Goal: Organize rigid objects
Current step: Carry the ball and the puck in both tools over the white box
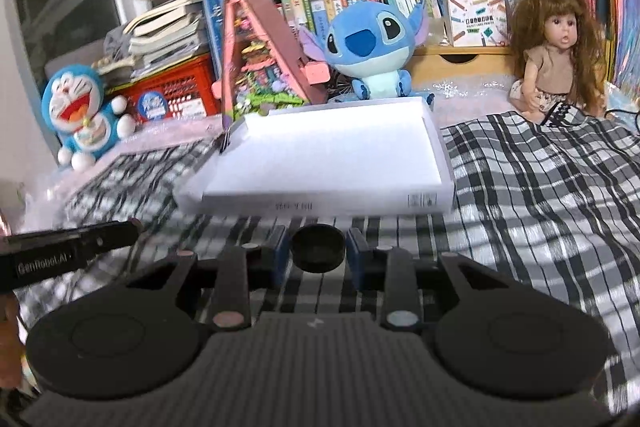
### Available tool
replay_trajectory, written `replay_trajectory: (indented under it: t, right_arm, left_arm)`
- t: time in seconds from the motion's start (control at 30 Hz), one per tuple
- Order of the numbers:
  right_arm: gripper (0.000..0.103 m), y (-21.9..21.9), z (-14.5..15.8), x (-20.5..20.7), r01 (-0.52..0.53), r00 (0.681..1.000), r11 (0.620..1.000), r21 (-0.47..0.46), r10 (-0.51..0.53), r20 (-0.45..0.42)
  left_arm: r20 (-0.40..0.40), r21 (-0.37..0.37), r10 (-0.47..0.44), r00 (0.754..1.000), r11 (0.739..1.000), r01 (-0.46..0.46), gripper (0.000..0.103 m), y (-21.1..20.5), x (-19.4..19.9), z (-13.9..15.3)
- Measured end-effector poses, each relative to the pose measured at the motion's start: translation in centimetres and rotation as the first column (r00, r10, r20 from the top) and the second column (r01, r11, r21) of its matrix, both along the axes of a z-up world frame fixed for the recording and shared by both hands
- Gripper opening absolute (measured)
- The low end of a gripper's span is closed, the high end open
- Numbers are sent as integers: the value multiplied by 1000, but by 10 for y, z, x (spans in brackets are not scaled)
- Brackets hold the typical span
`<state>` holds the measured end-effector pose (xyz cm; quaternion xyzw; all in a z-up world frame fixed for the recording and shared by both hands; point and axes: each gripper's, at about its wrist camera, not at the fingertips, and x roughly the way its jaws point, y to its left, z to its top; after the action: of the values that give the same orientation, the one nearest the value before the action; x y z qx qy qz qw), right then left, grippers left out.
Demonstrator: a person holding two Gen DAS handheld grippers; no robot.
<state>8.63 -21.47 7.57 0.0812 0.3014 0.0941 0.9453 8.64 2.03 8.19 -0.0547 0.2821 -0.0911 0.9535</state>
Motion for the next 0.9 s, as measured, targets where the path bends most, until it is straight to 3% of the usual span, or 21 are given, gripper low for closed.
replay_trajectory:
  t: [0.1, 0.3, 0.63, 0.9]
  right_arm:
    - [37, -5, 12, 24, 3, 1000, 1000, 24, -3, -19]
    - [37, -8, 23, 84, 6, 994, 999, 47, 0, -112]
    - [37, -10, -10, 145, 64, 969, 998, -11, -65, -237]
    - [37, -7, -26, 157, 47, 966, 998, -42, -56, -252]
  left_arm:
    - [-33, -7, -37, 999, 999, 37, 14, -6, 30, 11]
    - [-144, -90, -52, 988, 995, 40, 14, -12, 99, 19]
    - [-247, -30, -16, 969, 1000, 9, 14, -38, 165, -26]
    - [-263, 36, 6, 965, 999, 4, 14, -44, 173, -48]
